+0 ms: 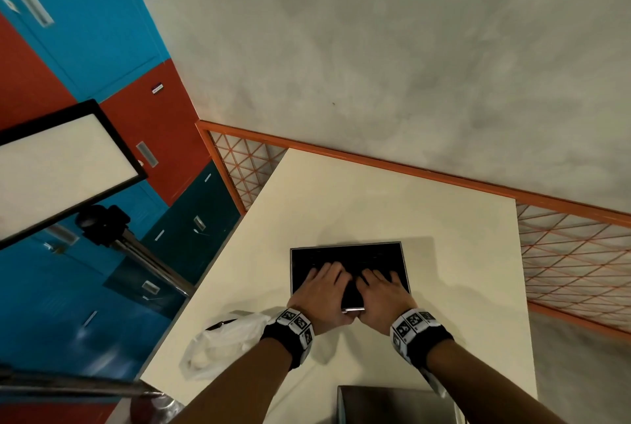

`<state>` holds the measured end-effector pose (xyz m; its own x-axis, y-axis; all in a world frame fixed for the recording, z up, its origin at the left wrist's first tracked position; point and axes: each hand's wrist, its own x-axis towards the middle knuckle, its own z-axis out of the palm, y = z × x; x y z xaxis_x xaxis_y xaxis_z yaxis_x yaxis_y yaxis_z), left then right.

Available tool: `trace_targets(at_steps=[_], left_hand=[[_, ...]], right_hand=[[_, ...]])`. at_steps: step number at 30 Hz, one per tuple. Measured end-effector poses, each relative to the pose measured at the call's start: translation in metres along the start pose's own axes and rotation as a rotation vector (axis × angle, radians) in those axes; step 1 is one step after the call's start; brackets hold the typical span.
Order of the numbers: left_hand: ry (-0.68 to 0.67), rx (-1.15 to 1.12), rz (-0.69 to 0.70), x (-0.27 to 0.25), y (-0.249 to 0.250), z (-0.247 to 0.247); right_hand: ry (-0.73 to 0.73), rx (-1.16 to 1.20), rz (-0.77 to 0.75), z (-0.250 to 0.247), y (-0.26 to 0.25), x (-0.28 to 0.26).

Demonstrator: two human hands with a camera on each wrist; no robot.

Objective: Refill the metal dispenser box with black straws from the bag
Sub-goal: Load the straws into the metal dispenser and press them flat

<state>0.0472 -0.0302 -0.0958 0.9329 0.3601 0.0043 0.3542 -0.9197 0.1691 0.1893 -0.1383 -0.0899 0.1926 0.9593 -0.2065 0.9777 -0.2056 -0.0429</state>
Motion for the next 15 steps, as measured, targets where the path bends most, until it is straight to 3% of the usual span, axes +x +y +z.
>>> trace_targets(at_steps=[11, 15], left_hand=[[-0.091, -0.002, -0.039, 0.0015, -0.0001, -0.0008], [-0.088, 0.011, -0.064, 0.0007, 0.0019, 0.0012]], right_hand=[[0.180, 0.024, -0.079, 0.0011, 0.0044, -0.0048], [0.174, 0.011, -0.113, -0.0008, 0.0041, -0.0094]])
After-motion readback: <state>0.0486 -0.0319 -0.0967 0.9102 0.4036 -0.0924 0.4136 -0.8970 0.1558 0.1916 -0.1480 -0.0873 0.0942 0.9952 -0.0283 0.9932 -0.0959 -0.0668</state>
